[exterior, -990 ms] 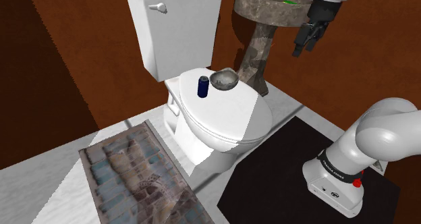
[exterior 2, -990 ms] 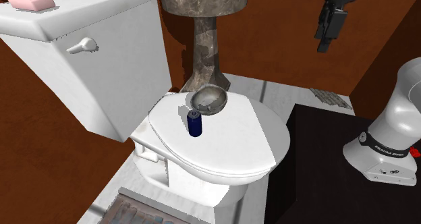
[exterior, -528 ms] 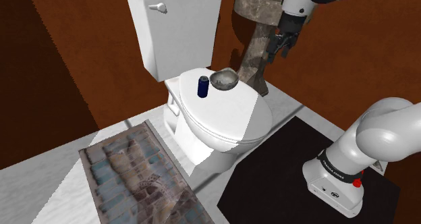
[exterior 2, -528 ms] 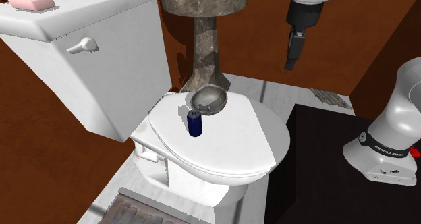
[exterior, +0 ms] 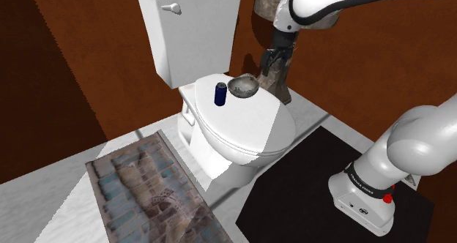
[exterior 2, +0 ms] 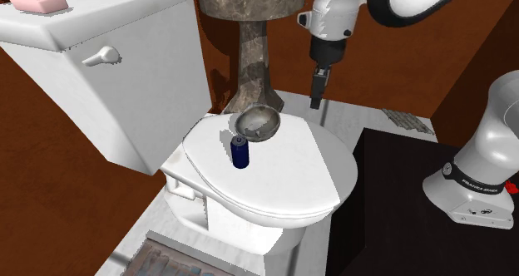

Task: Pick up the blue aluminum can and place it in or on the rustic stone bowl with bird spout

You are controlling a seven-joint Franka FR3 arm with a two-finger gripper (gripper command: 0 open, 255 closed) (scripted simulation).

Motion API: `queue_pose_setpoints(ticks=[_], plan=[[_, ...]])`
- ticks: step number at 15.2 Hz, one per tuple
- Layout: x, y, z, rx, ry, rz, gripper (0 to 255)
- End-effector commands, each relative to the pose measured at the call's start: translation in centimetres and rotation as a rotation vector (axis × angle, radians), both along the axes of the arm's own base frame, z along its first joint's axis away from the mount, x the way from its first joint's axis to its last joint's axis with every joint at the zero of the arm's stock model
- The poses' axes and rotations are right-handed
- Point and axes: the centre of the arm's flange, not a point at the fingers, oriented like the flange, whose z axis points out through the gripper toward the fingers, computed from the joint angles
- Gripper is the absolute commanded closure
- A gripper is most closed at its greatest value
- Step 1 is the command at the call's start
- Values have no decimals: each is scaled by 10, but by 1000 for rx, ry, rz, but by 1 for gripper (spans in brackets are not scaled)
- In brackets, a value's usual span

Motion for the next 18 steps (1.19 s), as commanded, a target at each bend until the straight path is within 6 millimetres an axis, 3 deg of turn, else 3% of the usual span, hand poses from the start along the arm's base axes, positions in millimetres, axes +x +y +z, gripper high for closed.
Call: queue_pose_setpoints(ticks=[1, 18], plan=[[20, 7, -18, 0, -2, -2, 0], [188, 68, -152, -7, -17, -17, 0]])
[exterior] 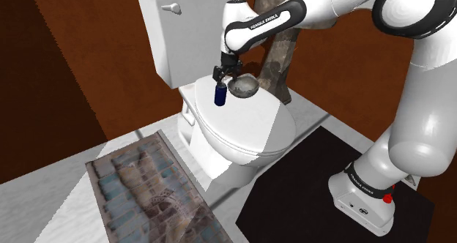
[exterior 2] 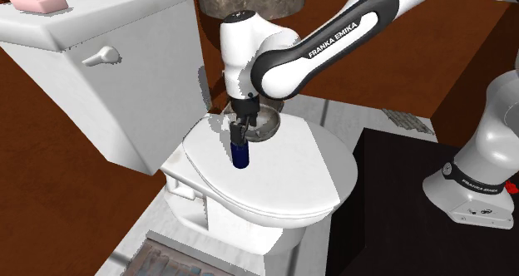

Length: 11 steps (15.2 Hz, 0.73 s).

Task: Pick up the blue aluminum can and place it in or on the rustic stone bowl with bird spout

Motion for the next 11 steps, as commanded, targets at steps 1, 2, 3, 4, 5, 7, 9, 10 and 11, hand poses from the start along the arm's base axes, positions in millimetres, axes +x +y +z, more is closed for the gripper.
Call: queue_pose_setpoints(ticks=[1, 2, 3, 4, 5, 7, 9, 10, 11], plan=[[19, 9, -19, -1, -2, -2, 0], [20, 9, -20, -1, -2, -2, 0], [20, 9, -25, -1, -2, -2, 0], [20, 9, -31, -1, -2, -2, 0], [20, 9, -36, -1, -2, -2, 0], [20, 8, -46, -1, -2, -2, 0], [20, 8, -60, -1, -2, -2, 0], [20, 8, -60, -1, -2, -2, 0], [20, 8, -60, -1, -2, -2, 0]])
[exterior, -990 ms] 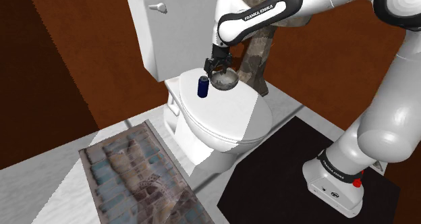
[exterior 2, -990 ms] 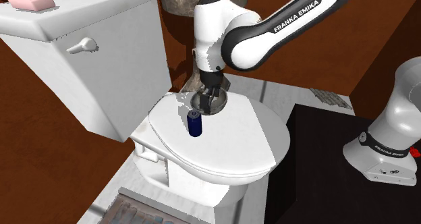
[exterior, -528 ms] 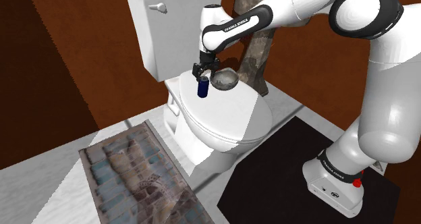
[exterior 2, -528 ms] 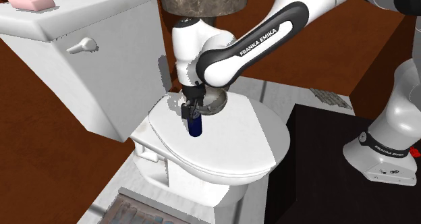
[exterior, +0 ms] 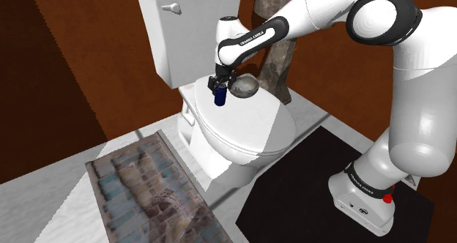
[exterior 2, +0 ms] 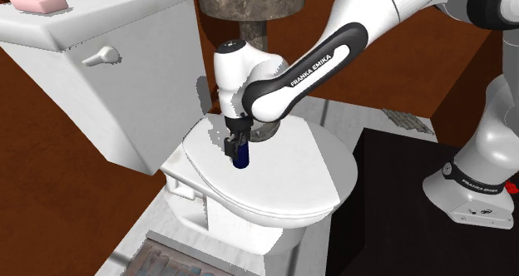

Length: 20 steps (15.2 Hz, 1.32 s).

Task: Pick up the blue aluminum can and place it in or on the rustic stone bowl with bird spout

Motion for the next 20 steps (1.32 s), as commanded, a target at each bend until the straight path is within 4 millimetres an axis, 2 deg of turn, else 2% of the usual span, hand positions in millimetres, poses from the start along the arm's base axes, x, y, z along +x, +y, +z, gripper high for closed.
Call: queue_pose_setpoints(ticks=[1, 6, 7, 16, 20], plan=[[0, 0, -1, 0, -1, 0, 0], [0, 0, -1, 0, -1, 0, 0], [0, 0, -1, 0, -1, 0, 255], [0, 0, -1, 0, -1, 0, 255], [0, 0, 20, 0, -1, 0, 255]])
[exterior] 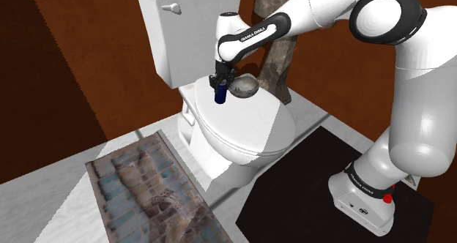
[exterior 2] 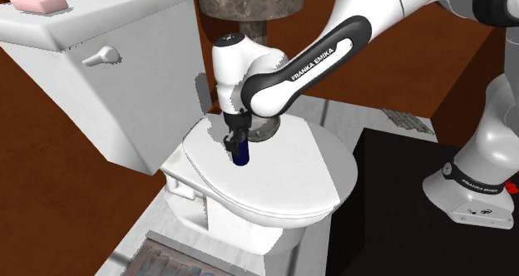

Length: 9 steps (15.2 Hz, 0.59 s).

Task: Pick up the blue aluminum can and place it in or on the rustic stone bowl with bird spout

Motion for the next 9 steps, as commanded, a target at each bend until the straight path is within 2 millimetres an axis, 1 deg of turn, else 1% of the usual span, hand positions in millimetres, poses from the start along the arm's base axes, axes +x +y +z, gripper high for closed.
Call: queue_pose_setpoints(ticks=[1, 9], plan=[[-1, -1, 11, 0, 0, 0, 255], [-1, -1, 53, 0, 0, 0, 255]])
